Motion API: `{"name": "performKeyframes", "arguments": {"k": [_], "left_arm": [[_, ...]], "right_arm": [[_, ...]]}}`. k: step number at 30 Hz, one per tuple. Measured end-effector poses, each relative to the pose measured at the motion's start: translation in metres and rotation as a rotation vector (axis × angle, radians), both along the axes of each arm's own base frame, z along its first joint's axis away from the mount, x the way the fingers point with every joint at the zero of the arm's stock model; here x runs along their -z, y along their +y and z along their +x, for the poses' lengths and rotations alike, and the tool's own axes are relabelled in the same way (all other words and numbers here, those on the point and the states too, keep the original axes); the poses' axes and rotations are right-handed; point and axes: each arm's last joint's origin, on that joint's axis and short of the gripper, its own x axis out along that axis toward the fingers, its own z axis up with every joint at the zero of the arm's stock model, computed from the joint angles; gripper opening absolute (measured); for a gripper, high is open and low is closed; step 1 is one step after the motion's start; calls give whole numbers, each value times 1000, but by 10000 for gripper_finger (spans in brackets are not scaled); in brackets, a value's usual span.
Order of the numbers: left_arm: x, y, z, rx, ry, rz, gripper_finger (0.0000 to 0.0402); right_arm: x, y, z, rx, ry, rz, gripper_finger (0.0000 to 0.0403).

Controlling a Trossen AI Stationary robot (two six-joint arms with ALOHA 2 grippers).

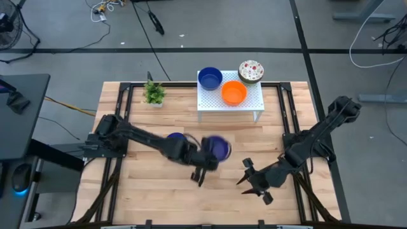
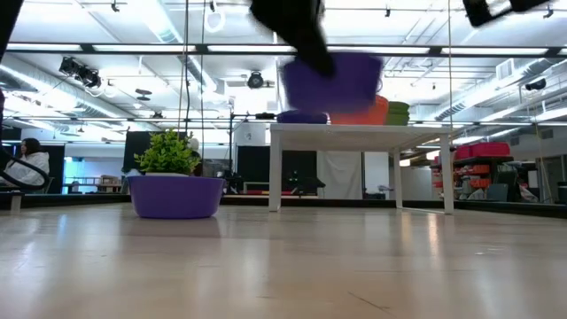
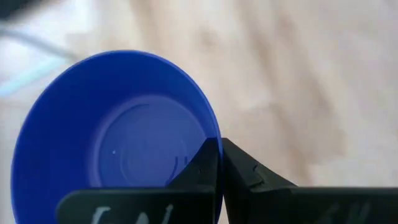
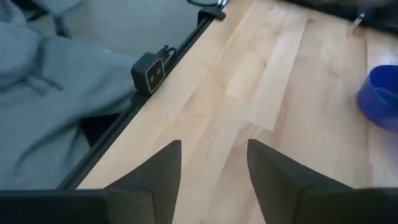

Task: Pick & Place Mini bowls
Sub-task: Stack the blue bowl on top of the other blue bowls on the shelf

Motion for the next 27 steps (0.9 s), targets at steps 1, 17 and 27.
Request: {"name": "performKeyframes", "arguments": {"k": [1, 17, 27], "left_arm": [[-16, 7, 3, -42, -14, 23, 6], [-133, 246, -4, -521, -254, 51, 7], [-110, 305, -7, -529, -246, -114, 9]], "right_arm": [[7, 2, -2, 7, -19, 8, 182], [69, -19, -19, 112, -300, 109, 132], [70, -19, -20, 110, -295, 102, 116]]}}
